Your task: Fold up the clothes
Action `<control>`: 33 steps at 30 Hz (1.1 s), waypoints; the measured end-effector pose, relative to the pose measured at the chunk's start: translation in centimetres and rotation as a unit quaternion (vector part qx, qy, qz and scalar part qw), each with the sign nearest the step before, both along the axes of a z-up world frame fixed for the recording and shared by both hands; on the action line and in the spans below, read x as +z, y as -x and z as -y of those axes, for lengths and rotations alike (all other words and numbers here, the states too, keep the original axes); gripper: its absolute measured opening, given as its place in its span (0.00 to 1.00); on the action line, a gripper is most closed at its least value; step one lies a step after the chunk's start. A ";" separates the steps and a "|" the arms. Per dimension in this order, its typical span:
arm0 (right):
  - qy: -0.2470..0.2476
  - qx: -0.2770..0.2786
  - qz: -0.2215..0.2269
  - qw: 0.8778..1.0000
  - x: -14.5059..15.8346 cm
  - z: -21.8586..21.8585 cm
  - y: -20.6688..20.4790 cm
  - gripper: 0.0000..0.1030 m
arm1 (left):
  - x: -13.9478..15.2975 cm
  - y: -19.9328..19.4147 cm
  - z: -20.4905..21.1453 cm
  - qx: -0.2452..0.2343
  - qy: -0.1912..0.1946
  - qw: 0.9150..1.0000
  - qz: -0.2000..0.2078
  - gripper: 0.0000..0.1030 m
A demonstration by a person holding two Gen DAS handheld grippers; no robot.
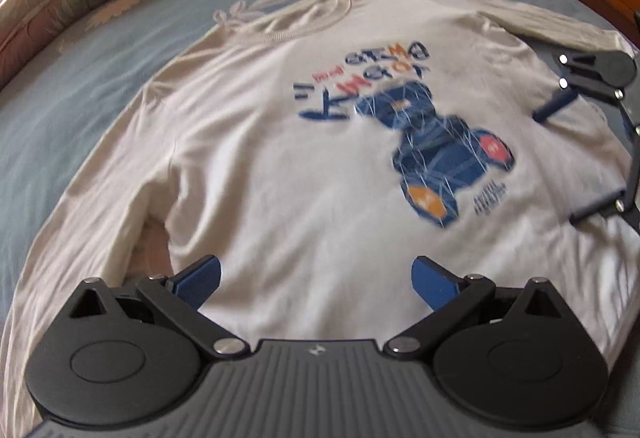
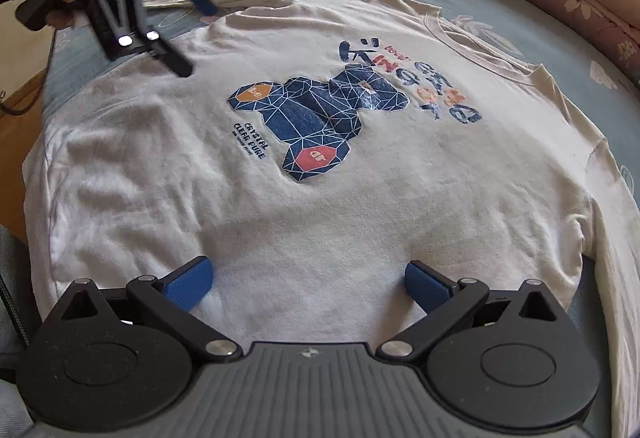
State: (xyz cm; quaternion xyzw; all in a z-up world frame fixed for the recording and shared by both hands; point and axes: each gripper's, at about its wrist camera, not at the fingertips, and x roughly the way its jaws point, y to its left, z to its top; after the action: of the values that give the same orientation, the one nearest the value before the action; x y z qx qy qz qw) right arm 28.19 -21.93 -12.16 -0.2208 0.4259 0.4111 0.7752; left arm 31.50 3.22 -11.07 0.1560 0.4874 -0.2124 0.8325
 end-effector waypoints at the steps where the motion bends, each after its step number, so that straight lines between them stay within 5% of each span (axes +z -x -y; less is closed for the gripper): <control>1: 0.002 0.000 -0.002 1.000 0.0 0.0 -0.1 1.00 | 0.1 -0.8 0.2 0.003 0.002 1.000 0.009 0.98; 6: 0.009 -0.001 -0.007 1.000 0.1 -0.2 -0.2 1.00 | 0.3 -5.0 1.2 0.017 0.013 0.998 0.053 0.98; 19: 0.009 -0.009 -0.011 1.000 0.2 -0.3 -0.5 1.00 | -0.8 -3.9 -0.9 0.081 0.034 0.996 0.014 0.98; 33: 0.005 -0.027 -0.009 1.000 0.1 -0.4 -0.4 1.00 | -0.4 -7.6 1.2 0.044 0.045 0.997 0.036 0.98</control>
State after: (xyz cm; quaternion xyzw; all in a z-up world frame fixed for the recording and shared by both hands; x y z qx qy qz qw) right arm 28.58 -21.51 -12.05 -0.2094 0.4401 0.3903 0.7811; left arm 39.12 2.00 -11.45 0.1046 0.4537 -0.1917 0.8640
